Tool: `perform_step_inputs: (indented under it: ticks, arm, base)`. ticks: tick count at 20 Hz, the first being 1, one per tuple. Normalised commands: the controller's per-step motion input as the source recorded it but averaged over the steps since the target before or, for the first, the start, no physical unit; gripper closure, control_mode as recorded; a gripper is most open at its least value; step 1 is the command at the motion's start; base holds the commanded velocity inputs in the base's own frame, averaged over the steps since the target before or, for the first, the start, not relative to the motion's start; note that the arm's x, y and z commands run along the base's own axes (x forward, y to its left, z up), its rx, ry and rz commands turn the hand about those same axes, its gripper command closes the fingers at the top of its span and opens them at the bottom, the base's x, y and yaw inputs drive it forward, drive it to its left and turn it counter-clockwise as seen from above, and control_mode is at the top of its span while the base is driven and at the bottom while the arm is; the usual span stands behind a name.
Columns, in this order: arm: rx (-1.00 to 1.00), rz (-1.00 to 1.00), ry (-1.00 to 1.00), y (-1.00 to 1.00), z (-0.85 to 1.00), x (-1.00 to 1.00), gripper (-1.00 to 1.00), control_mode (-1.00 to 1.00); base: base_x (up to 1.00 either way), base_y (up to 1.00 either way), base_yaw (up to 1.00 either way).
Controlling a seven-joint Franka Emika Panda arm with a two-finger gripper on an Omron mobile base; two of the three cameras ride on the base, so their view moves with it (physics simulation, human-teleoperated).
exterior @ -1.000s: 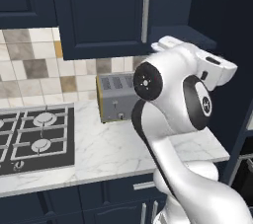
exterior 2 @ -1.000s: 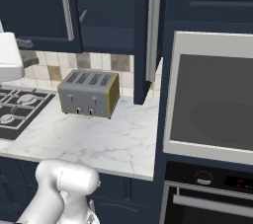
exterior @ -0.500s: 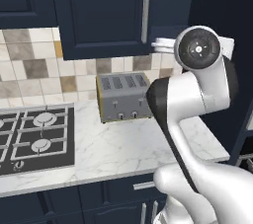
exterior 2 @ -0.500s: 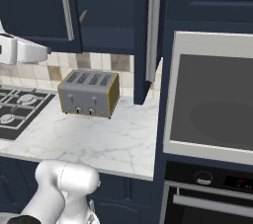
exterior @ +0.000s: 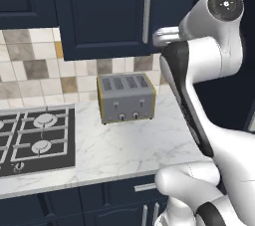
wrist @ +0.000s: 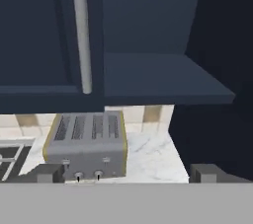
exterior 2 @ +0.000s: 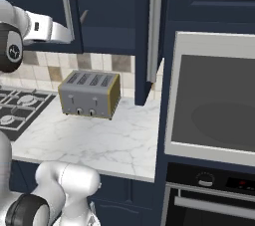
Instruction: Open the cabinet, pick the kettle from the cabinet, and place it in the sink.
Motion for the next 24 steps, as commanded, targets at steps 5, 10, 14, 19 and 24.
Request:
perform_step_inputs:
  ticks: [5,10,14,19,24]
  arm:
    - [0.0,0.27,0.04,0.11,0.0,0.5,-1.0,-1.0]
    - [0.0,0.22,0.01,0.14,0.0,0.53,-1.0,-1.0]
    - [0.0,0.08,0.01,0.13,0.0,0.57,-1.0,-1.0]
    - [0.0,0.01,0.05,0.14,0.0,0.6,-1.0,-1.0]
    - [0.0,0.0,0.05,0.19,0.0,0.61,-1.0,-1.0]
  base:
    - [0.0,0.0,0.0]
    - [0.0,0.0,0.0]
    - [0.0,0.0,0.0]
    - [0.0,0.0,0.0]
    - [0.0,0.0,0.0]
